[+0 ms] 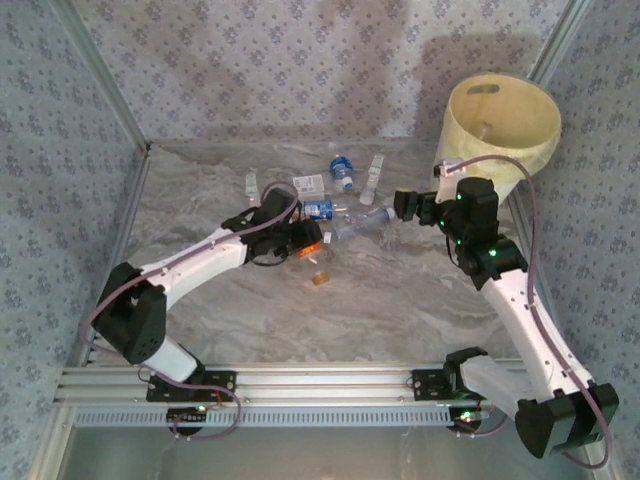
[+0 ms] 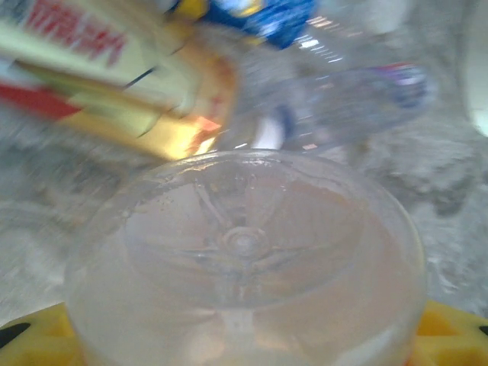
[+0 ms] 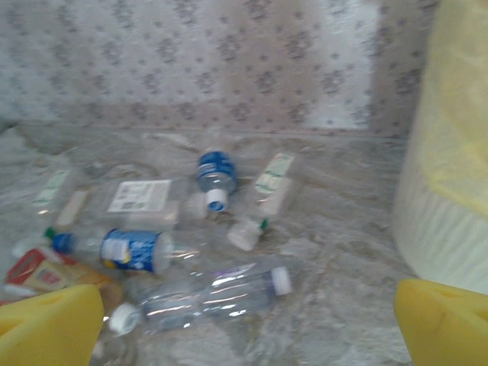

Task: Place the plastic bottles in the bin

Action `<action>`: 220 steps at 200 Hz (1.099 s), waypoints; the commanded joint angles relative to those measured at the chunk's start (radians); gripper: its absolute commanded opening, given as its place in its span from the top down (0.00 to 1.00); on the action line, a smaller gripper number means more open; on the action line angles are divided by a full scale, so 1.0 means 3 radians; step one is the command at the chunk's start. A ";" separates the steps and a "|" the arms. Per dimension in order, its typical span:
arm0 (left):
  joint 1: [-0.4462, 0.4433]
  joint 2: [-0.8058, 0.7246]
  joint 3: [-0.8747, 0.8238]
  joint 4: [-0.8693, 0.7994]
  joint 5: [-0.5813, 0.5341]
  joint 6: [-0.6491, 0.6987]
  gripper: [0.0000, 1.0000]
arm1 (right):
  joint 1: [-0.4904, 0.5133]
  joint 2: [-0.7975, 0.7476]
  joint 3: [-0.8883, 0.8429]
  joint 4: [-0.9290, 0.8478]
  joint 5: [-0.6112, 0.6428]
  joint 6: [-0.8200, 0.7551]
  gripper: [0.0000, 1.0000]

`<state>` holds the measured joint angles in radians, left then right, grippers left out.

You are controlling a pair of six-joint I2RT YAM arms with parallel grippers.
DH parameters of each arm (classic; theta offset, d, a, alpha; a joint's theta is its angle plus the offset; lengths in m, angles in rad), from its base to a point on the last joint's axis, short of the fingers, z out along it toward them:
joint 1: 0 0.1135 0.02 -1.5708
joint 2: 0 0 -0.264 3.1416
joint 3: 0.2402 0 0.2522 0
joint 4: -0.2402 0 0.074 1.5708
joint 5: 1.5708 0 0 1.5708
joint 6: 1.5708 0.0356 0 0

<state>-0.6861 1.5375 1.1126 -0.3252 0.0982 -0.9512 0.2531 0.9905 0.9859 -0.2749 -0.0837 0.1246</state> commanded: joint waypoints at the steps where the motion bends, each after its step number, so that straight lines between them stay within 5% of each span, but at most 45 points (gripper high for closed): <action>1: 0.0049 -0.0082 0.0216 0.0415 0.0144 0.0473 0.47 | 0.0079 -0.0039 -0.0084 -0.0041 -0.0770 0.0139 0.00; 92: 0.0343 -0.0104 0.0847 0.0776 0.0775 0.1045 0.47 | 0.0714 0.0289 -0.0232 0.0606 -0.1409 0.0390 0.00; 183: 0.0325 -0.0283 0.0684 0.1549 0.1433 0.0774 0.46 | 0.0938 0.0956 0.0057 0.1710 -0.1470 0.0771 0.00; 220: 0.0306 -0.0200 0.0707 0.1557 0.1550 0.0748 0.45 | 0.0952 0.1169 0.0211 0.1901 -0.1632 0.0941 0.09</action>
<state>-0.5854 1.4792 1.3308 0.0910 0.5060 -0.7124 0.5312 1.3163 0.9955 0.2008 -0.5285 0.3511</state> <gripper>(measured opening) 0.576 0.933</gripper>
